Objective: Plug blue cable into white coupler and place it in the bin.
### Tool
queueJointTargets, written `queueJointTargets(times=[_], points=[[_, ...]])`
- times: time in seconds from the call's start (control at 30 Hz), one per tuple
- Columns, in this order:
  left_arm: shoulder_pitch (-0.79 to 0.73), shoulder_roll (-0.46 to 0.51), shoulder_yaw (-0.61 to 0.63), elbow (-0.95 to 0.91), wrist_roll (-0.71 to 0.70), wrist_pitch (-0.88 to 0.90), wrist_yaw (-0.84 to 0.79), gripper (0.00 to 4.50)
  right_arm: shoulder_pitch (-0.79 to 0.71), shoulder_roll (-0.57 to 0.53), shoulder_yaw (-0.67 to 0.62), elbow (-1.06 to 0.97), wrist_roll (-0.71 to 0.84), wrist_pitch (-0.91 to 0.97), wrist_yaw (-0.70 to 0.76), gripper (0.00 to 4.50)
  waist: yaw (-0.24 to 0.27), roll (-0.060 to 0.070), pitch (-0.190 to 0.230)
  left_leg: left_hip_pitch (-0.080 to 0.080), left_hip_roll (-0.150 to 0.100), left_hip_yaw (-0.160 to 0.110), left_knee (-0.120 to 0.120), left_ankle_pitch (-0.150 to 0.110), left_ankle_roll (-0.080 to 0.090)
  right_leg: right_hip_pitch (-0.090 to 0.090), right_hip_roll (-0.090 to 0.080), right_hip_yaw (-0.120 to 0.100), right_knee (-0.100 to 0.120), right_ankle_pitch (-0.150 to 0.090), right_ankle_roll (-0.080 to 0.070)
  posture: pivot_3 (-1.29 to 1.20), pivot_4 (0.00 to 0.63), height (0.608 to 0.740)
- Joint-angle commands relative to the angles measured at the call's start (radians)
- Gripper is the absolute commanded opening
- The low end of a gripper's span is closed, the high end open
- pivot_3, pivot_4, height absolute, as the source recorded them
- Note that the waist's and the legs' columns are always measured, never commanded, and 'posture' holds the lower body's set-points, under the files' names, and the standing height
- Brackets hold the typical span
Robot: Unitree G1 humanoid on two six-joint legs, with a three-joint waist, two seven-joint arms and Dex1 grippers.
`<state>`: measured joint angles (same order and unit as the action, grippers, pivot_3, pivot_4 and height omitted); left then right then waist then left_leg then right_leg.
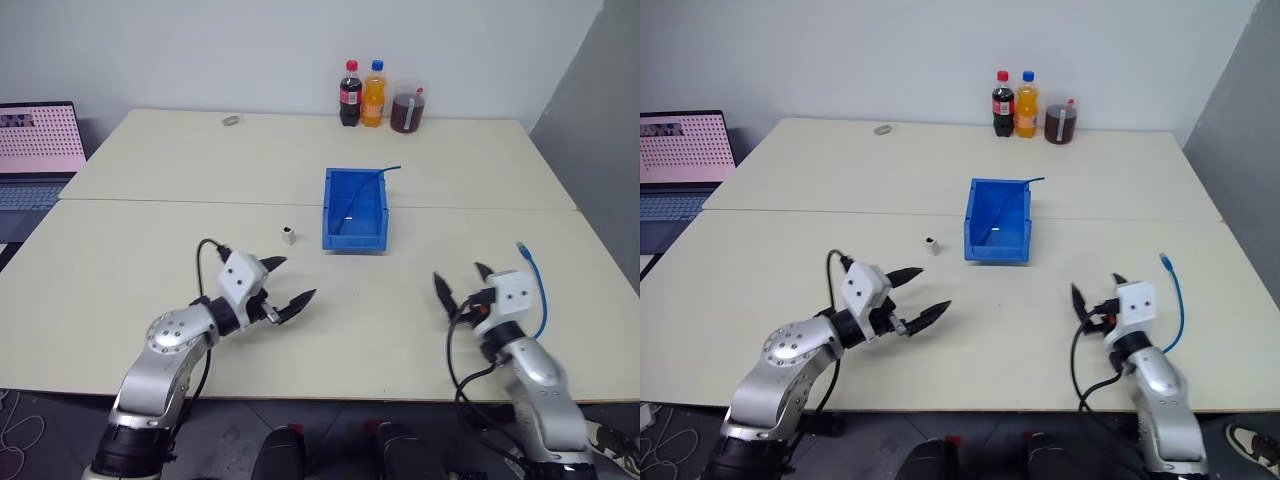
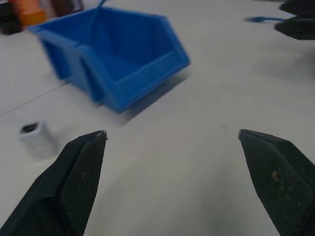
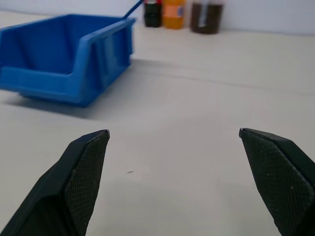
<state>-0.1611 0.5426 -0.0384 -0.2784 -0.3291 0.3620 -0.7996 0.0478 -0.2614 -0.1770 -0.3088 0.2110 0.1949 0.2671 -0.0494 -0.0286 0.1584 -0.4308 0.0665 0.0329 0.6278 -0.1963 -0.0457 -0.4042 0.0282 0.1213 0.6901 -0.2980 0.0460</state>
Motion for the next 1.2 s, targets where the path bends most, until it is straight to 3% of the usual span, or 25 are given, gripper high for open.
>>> queueJointTargets(times=[0.03, 0.2, 0.27, 0.5, 0.6, 0.97, 1.1, 1.13, 1.2], points=[[-0.04, 0.035, -0.051, -0.058, -0.057, 0.082, -0.083, 4.5, -0.029, -0.039, -0.107, -0.044, 0.047, 0.078, -0.041, 4.5, -0.005, 0.0, 0.0, 0.0, 0.0, 0.0, 0.0, 0.0, 0.0, 0.0, 0.0, 0.0, 0.0, 0.0, 0.0, 0.0, 0.15, 0.74], [-0.125, 0.068, -0.126, -0.047, -0.067, 0.138, -0.175, 4.5, -0.112, -0.198, -0.199, 0.11, 0.044, 0.242, -0.028, 4.5, -0.007, 0.001, 0.0, 0.0, -0.001, -0.001, 0.001, 0.0, 0.0, 0.0, 0.0, 0.0, 0.002, 0.0, 0.0, 0.0, 0.15, 0.74], [-0.163, 0.066, -0.146, -0.014, -0.064, 0.128, -0.208, 4.5, -0.201, -0.274, -0.212, 0.281, 0.059, 0.345, -0.007, 4.5, -0.008, 0.001, 0.0, 0.0, -0.001, -0.001, 0.001, 0.0, 0.001, 0.0, 0.0, 0.0, 0.002, 0.0, 0.0, 0.0, 0.15, 0.74], [-0.199, 0.055, -0.161, 0.027, -0.052, 0.104, -0.24, 4.5, -0.358, -0.346, -0.195, 0.577, 0.08, 0.378, 0.095, 4.5, -0.011, 0.002, 0.001, 0.001, -0.002, -0.002, 0.0, 0.001, 0.002, 0.0, 0.001, 0.0, 0.002, 0.0, -0.005, 0.0, 0.15, 0.74], [-0.2, 0.054, -0.158, 0.031, -0.049, 0.1, -0.246, 4.5, -0.396, -0.37, -0.176, 0.666, 0.075, 0.354, 0.159, 4.02, -0.012, 0.002, 0.001, 0.0, -0.002, -0.002, 0.001, 0.001, 0.002, 0.0, 0.001, 0.001, 0.001, 0.001, -0.004, 0.0, 0.15, 0.74], [-0.181, 0.078, -0.133, 0.03, -0.057, 0.093, -0.257, 4.5, -0.461, -0.419, -0.145, 0.783, 0.079, 0.313, 0.312, 1.27, -0.014, 0.002, 0.001, 0.0, -0.002, -0.002, 0.001, 0.001, 0.002, 0.001, 0.001, 0.0, 0.002, 0.0, -0.002, 0.0, 0.15, 0.74], [-0.175, 0.079, -0.116, 0.047, -0.064, 0.085, -0.264, 4.5, -0.482, -0.446, -0.147, 0.803, 0.106, 0.322, 0.409, 0.52, -0.013, 0.002, 0.001, 0.0, -0.002, -0.002, 0.001, 0.001, 0.001, 0.001, 0.001, 0.0, 0.002, 0.0, -0.002, 0.0, 0.15, 0.74], [-0.173, 0.078, -0.111, 0.052, -0.068, 0.084, -0.265, 4.5, -0.484, -0.456, -0.141, 0.795, 0.114, 0.33, 0.441, 0.12, -0.012, 0.002, 0.001, 0.0, -0.002, -0.002, 0.001, 0.001, 0.002, 0.001, 0.001, 0.0, 0.002, 0.0, -0.002, 0.0, 0.15, 0.74], [-0.169, 0.076, -0.099, 0.061, -0.076, 0.086, -0.266, 4.5, -0.484, -0.474, -0.125, 0.769, 0.127, 0.344, 0.504, 0.01, -0.012, 0.002, 0.001, 0.0, -0.002, -0.002, 0.001, 0.001, 0.002, 0.001, 0.001, 0.0, 0.002, 0.0, -0.002, 0.0, 0.15, 0.74]])
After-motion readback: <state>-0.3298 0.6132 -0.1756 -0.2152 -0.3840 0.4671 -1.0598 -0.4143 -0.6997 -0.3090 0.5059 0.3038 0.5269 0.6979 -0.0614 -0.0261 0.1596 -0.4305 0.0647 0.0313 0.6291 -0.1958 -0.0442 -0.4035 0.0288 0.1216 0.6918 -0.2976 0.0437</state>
